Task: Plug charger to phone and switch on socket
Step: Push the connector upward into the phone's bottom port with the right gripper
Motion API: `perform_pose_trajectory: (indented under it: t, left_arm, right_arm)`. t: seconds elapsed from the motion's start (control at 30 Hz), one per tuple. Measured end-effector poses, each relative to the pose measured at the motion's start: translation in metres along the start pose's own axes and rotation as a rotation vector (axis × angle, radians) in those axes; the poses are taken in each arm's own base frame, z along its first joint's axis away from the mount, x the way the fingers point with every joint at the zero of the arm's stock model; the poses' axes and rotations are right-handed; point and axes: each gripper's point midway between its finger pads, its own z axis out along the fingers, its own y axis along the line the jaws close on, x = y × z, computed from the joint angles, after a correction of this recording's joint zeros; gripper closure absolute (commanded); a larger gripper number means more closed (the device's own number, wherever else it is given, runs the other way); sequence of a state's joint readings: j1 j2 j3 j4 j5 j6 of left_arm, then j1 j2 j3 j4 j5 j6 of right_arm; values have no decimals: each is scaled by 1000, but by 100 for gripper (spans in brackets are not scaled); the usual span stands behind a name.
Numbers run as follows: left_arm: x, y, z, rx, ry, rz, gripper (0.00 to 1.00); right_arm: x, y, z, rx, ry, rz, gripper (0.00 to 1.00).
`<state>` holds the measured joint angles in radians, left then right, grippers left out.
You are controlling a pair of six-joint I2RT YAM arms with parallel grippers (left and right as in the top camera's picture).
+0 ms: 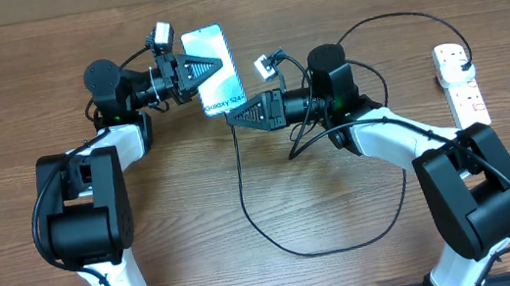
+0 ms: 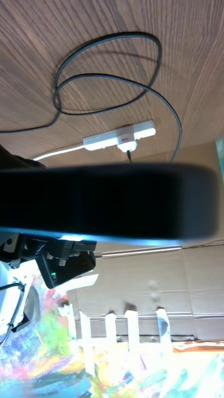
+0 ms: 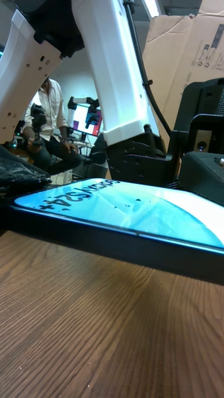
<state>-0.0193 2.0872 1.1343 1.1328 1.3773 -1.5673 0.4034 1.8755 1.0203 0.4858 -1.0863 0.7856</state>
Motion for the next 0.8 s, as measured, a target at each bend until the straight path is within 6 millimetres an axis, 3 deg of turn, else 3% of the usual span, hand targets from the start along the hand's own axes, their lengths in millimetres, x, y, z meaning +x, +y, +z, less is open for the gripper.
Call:
perform_pose_trajectory:
  t: [0.8]
  left_arm:
    - [2,-1,5,1,17,19,96]
  right_arm:
    - [1,-1,-4,-9,4,17,96]
